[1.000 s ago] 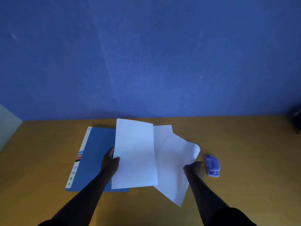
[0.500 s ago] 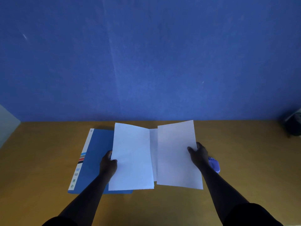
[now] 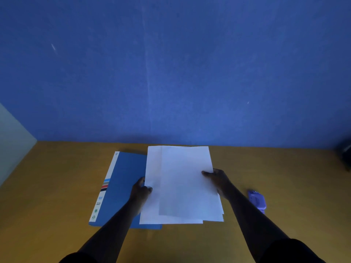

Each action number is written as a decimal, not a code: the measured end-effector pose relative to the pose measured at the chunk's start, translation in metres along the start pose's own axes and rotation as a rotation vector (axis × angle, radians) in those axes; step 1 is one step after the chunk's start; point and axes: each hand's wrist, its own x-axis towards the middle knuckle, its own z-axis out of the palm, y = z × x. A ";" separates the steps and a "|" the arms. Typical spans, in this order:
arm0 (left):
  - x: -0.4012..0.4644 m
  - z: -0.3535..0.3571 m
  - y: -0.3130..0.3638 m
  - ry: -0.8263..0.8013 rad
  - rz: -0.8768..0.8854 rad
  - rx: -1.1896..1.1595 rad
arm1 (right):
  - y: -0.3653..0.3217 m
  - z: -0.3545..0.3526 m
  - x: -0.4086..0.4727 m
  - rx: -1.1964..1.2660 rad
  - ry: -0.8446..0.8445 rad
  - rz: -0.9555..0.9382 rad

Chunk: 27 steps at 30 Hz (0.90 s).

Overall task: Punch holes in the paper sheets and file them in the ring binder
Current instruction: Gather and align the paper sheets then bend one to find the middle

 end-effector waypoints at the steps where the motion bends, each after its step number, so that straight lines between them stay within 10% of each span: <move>1: 0.001 0.000 -0.001 -0.013 -0.013 -0.021 | 0.002 0.006 0.000 -0.001 -0.010 -0.006; 22: -0.002 0.010 -0.004 0.059 0.134 0.112 | 0.015 0.038 0.029 -0.190 0.024 0.041; 27: -0.001 0.010 -0.007 0.152 0.148 0.165 | 0.037 0.014 0.044 -0.693 0.259 0.002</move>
